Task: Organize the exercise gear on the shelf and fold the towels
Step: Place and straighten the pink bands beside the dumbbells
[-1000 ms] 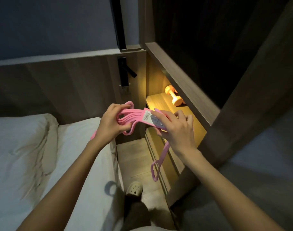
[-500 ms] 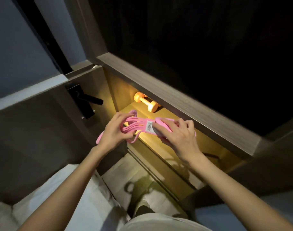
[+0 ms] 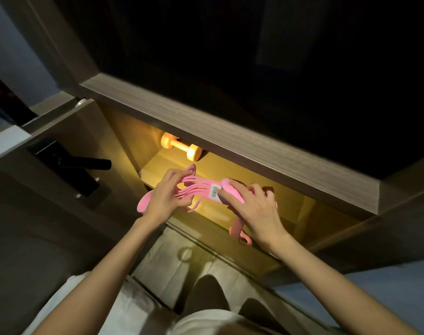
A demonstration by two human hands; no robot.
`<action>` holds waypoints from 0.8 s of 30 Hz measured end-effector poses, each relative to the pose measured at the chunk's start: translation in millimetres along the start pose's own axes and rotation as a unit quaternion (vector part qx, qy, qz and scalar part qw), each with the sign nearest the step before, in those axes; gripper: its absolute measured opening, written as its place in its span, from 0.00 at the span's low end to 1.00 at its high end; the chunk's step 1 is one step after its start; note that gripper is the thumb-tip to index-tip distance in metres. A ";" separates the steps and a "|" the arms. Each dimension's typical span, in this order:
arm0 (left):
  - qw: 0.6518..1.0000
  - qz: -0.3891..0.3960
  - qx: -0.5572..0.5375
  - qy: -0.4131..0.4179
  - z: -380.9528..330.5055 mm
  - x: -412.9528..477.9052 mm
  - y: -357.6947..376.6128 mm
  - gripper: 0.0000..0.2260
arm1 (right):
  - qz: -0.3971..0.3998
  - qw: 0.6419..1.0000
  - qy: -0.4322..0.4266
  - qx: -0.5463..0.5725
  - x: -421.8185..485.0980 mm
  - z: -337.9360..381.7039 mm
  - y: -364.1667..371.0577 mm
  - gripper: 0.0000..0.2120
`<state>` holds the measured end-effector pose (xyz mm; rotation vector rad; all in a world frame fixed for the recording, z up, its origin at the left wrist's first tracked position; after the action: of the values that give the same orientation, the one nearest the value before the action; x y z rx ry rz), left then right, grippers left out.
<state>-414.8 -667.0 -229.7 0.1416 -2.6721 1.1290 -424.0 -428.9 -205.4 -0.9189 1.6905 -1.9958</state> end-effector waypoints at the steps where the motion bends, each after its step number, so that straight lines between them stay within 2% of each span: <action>1: 1.000 0.006 0.001 0.001 1.8 2.5 3.9 0.24 | 0.002 1.000 0.008 0.001 -1.4 -1.1 2.8 0.52; 5: 0.999 0.044 0.018 0.019 9.2 16.8 16.4 0.24 | 0.018 0.998 0.066 -0.006 -5.2 -1.5 17.2 0.50; 11: 0.994 0.094 0.030 0.046 37.7 57.0 33.1 0.18 | -0.032 0.987 0.136 -0.074 5.5 -0.1 38.0 0.45; 15: 0.986 0.156 0.013 0.055 57.7 76.7 46.6 0.10 | -0.047 0.976 0.201 -0.075 18.7 1.9 49.2 0.33; 20: 0.982 0.166 0.003 0.085 91.7 86.8 76.6 0.11 | -0.039 0.967 0.240 -0.078 18.7 -1.7 92.2 0.27; 22: 0.984 0.148 -0.002 0.099 107.6 90.9 90.5 0.17 | -0.072 0.966 0.230 -0.097 16.8 -5.2 112.1 0.27; 24: 0.982 0.109 0.000 0.154 121.9 94.6 105.2 0.24 | -0.118 0.965 0.214 -0.095 14.9 -9.1 132.5 0.28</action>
<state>-547.0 -680.7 -360.8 -0.3095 -2.4522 1.1068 -458.3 -460.3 -330.8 -0.8237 2.1211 -2.3516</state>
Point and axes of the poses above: each hand's wrist, its own x-axis towards the middle knuckle, its own y-axis out of the palm, z = x × y, the point moved 2 cm from there along x, towards the middle knuckle, and after that the axes turned 6 degrees about x, right-handed, at the moved point
